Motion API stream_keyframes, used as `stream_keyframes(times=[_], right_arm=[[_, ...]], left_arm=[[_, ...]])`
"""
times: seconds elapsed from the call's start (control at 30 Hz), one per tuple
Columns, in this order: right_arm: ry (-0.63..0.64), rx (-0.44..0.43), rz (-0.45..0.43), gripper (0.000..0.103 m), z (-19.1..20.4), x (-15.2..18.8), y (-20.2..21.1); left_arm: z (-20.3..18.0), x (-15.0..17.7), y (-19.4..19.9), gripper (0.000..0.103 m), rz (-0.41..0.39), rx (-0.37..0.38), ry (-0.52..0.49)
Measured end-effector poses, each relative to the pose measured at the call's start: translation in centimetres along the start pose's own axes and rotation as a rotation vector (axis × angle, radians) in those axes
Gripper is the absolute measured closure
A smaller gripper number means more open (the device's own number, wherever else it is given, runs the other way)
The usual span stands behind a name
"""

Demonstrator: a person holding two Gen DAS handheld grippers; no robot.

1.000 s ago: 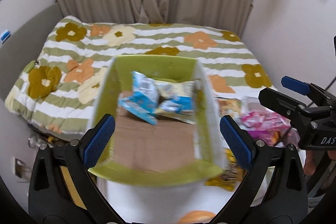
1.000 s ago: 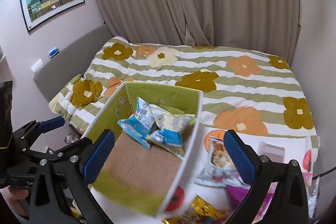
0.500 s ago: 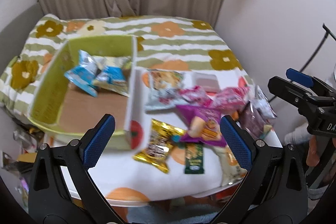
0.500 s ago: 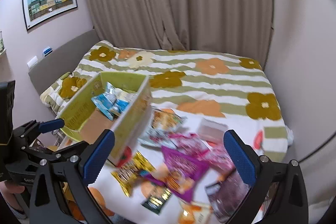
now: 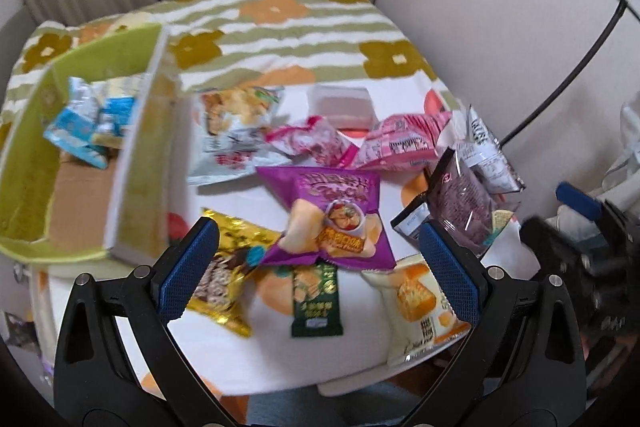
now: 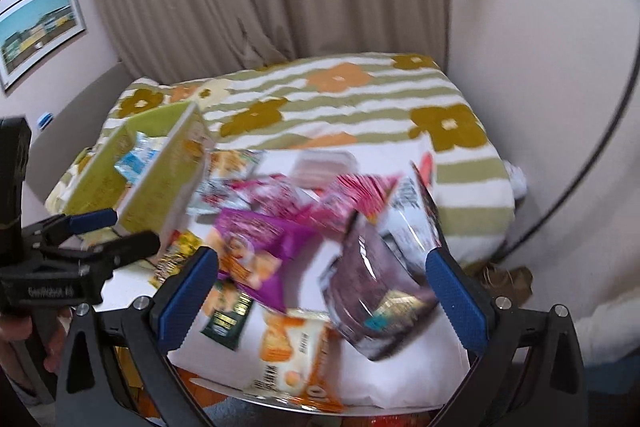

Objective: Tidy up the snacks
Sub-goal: 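Move both tools back to the pile and grasp purple bags, then lift the purple chip bag with left gripper while right carries dark purple bag into box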

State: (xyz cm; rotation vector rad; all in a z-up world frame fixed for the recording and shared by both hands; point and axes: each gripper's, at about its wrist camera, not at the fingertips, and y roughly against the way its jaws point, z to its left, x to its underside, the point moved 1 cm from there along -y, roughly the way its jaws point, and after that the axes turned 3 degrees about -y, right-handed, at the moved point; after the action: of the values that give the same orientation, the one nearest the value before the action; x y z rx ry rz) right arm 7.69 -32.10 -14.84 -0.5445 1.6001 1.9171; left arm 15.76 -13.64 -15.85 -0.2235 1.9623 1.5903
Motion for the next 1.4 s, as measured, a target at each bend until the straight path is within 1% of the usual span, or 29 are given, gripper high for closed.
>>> stream_keyframes(times=[0.17,0.27,0.4,0.57,0.67,0.7,0.73,0.8,0.9,1.03,1.23,1.4], right_arm=[[-0.069,0.036,0.041,0.000,-1.4,2.1,-1.7],[-0.093,0.059,0.058,0.000,-1.9,3.2,-2.8],[-0.142,0.069,0.082,0.000,-2.5,4.6,-4.2],[-0.200,0.081,0.089,0.000,-3.3,5.2,-5.3],[-0.222,0.092,0.078,0.000,-3.5,5.4,-5.9],[-0.229,0.092,0.076,0.000,-3.6,5.4,-6.1],[-0.239,0.092,0.074,0.000,-3.7,5.5,-6.5],[-0.260,0.093,0.069,0.000,-3.9,5.7,-7.1],[-0.279,0.098,0.055,0.000,-4.1,5.7,-7.7],[-0.286,0.121,0.038,0.000,-4.2,5.4,-8.2],[-0.304,0.140,0.025,0.000,-4.1,4.8,-9.0],[-0.308,0.149,0.015,0.000,-4.3,4.6,-9.6]], left_arm=[[-0.6,-0.5,-5.3,0.003,0.085,0.024,0.002],[-0.8,-0.5,-7.9,0.003,0.128,0.011,-0.010],[-0.8,-0.4,-10.2,0.003,0.167,0.007,-0.018],[-0.1,-0.3,-12.2,0.003,0.216,0.024,-0.010],[0.1,-0.2,-12.6,0.004,0.226,0.043,-0.015],[0.1,-0.2,-12.8,0.006,0.231,0.050,-0.023],[0.1,-0.2,-12.9,0.016,0.234,0.058,-0.029],[-0.2,-0.2,-13.1,0.027,0.250,0.090,-0.047],[-0.5,-0.1,-13.1,0.032,0.240,0.081,-0.081],[-0.4,-0.1,-12.9,0.038,0.234,0.103,-0.087],[-0.7,-0.2,-12.2,0.041,0.222,0.112,-0.109],[-0.8,0.0,-11.6,0.041,0.219,0.105,-0.122]])
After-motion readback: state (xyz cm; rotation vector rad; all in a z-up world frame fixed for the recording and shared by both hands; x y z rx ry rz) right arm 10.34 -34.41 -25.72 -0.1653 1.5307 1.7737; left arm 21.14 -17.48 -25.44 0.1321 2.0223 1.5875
